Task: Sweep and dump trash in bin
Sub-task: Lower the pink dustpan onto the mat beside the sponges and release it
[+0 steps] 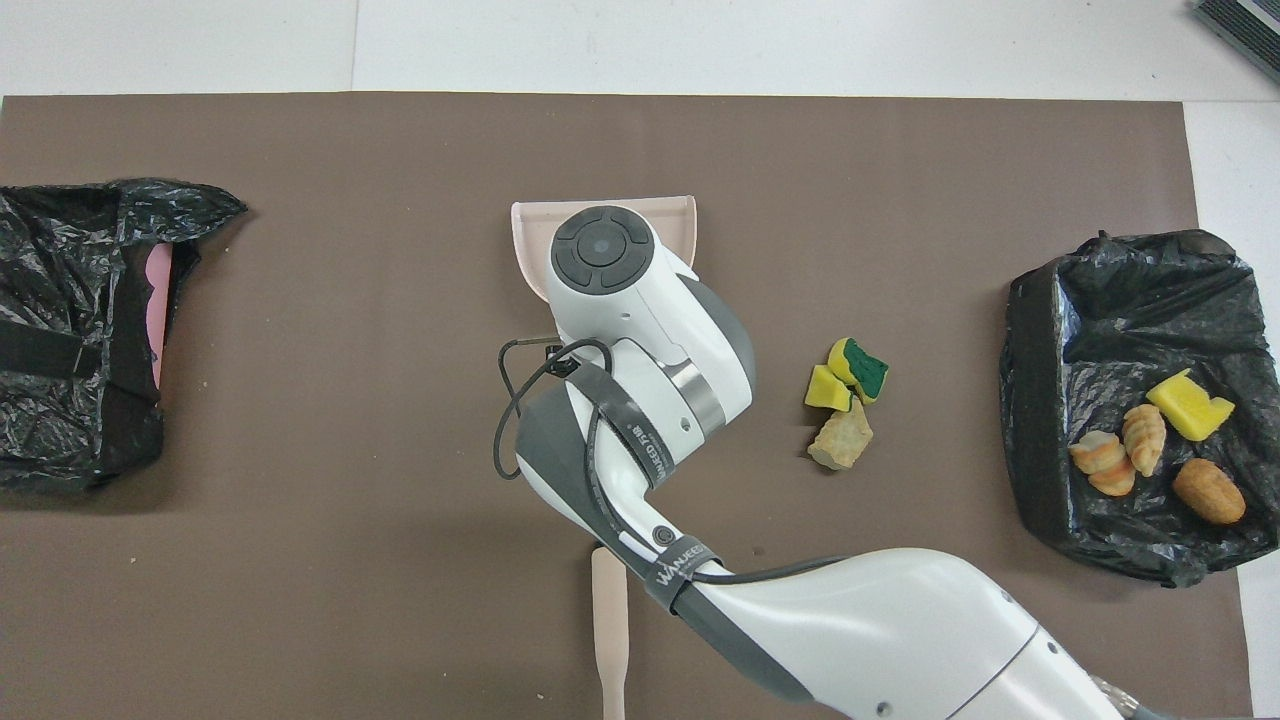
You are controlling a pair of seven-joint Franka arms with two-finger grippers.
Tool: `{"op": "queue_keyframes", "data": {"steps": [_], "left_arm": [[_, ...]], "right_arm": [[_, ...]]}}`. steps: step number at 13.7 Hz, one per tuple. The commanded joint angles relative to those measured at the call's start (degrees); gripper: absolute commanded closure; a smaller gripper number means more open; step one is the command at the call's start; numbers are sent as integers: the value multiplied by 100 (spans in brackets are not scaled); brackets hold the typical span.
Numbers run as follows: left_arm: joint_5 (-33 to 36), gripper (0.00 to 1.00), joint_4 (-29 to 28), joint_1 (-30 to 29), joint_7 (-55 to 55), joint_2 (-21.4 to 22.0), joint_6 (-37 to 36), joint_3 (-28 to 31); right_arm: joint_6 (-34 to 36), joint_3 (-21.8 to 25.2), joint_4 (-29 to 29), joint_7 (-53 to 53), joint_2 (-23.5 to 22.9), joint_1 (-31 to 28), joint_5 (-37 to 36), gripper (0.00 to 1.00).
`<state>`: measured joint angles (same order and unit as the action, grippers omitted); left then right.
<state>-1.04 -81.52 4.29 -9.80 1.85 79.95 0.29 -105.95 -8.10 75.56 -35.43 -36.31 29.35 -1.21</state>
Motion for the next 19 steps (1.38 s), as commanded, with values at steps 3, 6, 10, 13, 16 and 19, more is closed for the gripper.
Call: {"op": "queue_keyframes", "data": {"steps": [3, 6, 10, 13, 16, 19], "left_arm": [[139, 0, 57, 107, 163, 43, -155, 41], [147, 0, 57, 107, 163, 43, -164, 59], [148, 0, 40, 107, 250, 52, -173, 42], [139, 0, 40, 98, 320, 52, -164, 68], [95, 0, 48, 203, 496, 43, -67, -11], [86, 0, 31, 247, 523, 35, 169, -178]], "right_arm": [[74, -16, -173, -105, -87, 18, 6, 59], [153, -60, -95, -43, 315, -25, 216, 0], [644, -60, 563, -17, 1159, -96, 662, 0], [1040, -52, 1046, 272, 1766, -158, 964, 0], [1129, -60, 1907, 247, 2547, 8, 1095, 0], [579, -60, 3135, -15, 3268, 447, 1333, 0]]}}
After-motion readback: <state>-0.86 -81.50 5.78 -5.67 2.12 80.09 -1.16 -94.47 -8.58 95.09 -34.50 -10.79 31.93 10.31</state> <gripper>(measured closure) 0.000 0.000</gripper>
